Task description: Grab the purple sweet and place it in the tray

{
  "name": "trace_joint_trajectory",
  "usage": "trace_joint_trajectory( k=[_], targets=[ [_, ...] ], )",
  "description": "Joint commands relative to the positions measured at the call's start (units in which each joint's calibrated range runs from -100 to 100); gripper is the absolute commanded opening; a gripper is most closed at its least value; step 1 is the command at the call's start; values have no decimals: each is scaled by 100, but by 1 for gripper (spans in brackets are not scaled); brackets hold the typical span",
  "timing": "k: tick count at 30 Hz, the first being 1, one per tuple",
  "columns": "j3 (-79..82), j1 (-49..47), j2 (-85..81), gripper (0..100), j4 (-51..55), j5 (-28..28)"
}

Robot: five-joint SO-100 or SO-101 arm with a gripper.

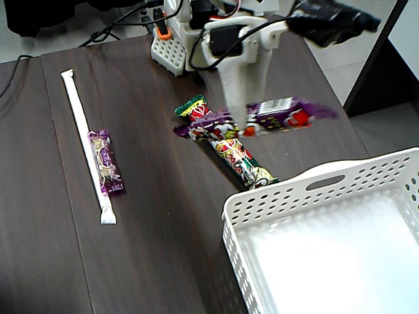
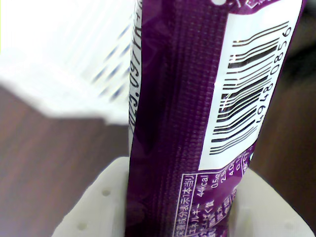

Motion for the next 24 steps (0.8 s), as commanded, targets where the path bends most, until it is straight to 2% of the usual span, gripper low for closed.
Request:
trace_joint_trajectory(
  k=[1, 5, 10, 24],
  targets=[
    [-426, -187, -156, 1, -823, 586],
    [-462, -379, 296, 1, -1542, 1499],
    [-526, -658, 924, 1, -2518, 2910],
    [-1384, -1453, 2422, 1, -2603, 2984]
  ],
)
